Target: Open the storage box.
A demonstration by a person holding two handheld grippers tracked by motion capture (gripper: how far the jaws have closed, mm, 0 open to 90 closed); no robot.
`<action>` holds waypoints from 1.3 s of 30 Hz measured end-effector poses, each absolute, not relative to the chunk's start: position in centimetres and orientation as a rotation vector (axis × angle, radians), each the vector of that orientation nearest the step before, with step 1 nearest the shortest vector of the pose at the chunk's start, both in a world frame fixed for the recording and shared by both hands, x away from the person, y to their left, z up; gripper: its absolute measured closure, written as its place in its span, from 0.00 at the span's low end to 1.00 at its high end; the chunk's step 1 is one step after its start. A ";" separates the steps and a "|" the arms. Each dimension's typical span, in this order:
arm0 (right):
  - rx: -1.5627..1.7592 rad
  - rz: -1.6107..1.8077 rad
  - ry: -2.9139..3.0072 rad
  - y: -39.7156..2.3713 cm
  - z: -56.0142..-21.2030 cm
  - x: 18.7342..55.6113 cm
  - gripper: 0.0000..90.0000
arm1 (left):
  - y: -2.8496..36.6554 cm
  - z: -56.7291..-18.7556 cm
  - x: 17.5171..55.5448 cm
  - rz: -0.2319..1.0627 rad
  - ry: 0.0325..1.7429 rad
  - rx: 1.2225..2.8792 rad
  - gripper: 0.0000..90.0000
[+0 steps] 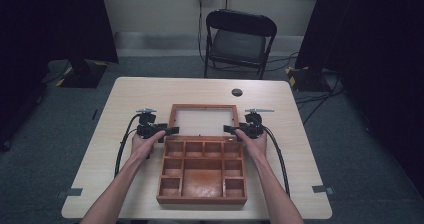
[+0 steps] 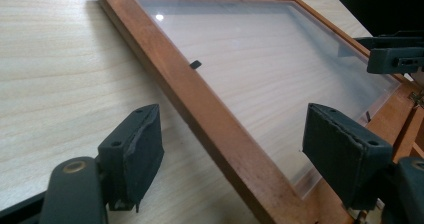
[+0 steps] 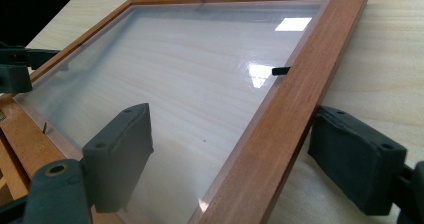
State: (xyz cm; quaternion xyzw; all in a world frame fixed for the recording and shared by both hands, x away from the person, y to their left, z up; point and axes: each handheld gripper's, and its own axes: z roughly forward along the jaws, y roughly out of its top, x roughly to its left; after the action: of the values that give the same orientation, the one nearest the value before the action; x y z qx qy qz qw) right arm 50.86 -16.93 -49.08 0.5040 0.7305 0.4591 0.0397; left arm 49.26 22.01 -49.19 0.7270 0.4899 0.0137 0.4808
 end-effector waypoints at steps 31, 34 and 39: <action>1.451 1.390 2.216 -18.3 -45.8 49.1 0.26 | 22.0 -46.7 47.2 0.110 1.086 1.816 0.32; 1.432 1.393 2.205 -18.6 -45.3 48.4 0.27 | 22.3 -46.6 46.8 0.110 1.083 1.809 0.32; 1.424 1.377 2.212 -19.5 -44.9 47.1 0.26 | 23.1 -46.4 45.9 0.134 1.085 1.821 0.33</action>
State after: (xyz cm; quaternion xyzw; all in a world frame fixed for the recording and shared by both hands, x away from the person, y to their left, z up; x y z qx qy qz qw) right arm 47.10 -19.52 -44.88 0.4778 0.7421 0.4622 0.0859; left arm 45.93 23.14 -46.41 0.7486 0.4462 0.0552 0.4873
